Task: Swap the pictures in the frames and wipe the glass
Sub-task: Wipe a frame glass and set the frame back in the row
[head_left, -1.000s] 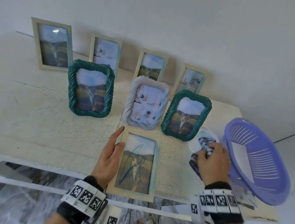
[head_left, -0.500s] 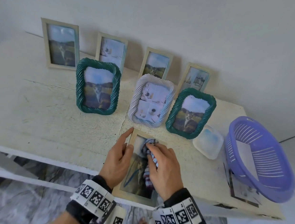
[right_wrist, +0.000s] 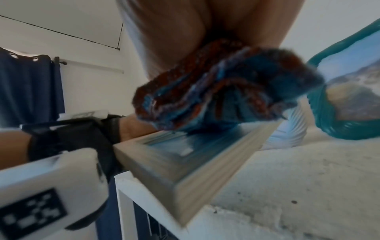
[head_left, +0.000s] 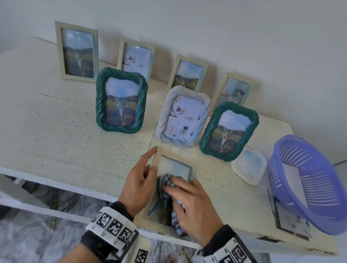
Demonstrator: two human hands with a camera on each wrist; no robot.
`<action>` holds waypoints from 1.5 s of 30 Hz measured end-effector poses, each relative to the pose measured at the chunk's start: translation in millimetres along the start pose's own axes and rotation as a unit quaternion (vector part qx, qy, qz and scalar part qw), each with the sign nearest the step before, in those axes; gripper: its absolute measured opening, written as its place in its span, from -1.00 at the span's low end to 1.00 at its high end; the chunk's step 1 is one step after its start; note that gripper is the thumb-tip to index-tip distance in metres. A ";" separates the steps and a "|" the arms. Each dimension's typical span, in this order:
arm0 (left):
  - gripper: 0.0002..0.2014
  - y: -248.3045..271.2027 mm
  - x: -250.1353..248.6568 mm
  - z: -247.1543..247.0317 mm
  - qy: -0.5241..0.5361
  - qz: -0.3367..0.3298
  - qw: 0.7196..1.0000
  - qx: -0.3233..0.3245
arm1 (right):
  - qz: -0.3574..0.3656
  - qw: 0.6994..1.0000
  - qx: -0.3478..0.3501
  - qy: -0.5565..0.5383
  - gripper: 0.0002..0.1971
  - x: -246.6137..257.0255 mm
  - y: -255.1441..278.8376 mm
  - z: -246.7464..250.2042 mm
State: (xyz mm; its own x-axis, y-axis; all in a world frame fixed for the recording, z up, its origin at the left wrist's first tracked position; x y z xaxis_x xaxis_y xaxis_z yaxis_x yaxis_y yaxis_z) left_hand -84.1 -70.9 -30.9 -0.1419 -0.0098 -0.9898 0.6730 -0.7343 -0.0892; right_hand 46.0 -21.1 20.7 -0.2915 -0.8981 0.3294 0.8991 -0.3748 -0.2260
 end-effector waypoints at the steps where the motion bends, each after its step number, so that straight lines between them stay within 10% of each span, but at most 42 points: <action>1: -0.53 1.4 -0.6 0.9 0.000 -0.003 1.000 0.000 | 0.017 1.000 -0.006 0.008 -0.71 0.7 -1.3 6.7; 18: -0.53 -2.1 -10.5 -1.7 0.009 0.000 1.000 0.016 | 0.052 0.989 -0.107 0.085 -0.74 12.4 -26.7 39.3; 25: -0.52 1.8 -8.2 -1.9 0.009 0.000 1.000 0.008 | -0.008 0.993 0.081 0.087 -0.56 -22.6 -17.0 0.1; 33: -0.54 -9.9 -7.4 11.3 0.016 0.009 1.000 -0.009 | 0.049 0.995 0.055 0.072 -0.53 10.0 0.5 5.5; 40: -0.54 -4.8 -7.3 0.1 0.028 0.013 0.999 -0.009 | -0.070 0.988 0.099 0.092 -0.44 -31.4 -21.3 3.2; 45: -0.54 -6.4 -4.6 8.2 0.020 0.018 0.999 -0.019 | 0.022 0.993 0.106 0.050 -0.56 5.6 8.8 2.6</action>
State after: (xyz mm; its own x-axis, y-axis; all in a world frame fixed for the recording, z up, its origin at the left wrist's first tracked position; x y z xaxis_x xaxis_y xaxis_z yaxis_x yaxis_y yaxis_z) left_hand -93.8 -71.7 -24.8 -0.0883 -0.0069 -0.9961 0.7036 -0.7082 -0.0575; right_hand 53.1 -28.9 22.9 -0.2721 -0.9345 0.2294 0.9571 -0.2875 -0.0363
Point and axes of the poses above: each hand's wrist, its own y-axis away from the middle knuckle, its own z-axis out of the back of the hand, x = y × z, the point moved 7 cm from there along -y, towards the middle knuckle, and after that the axes turned 1 degree about -x, right-handed, at the moved point
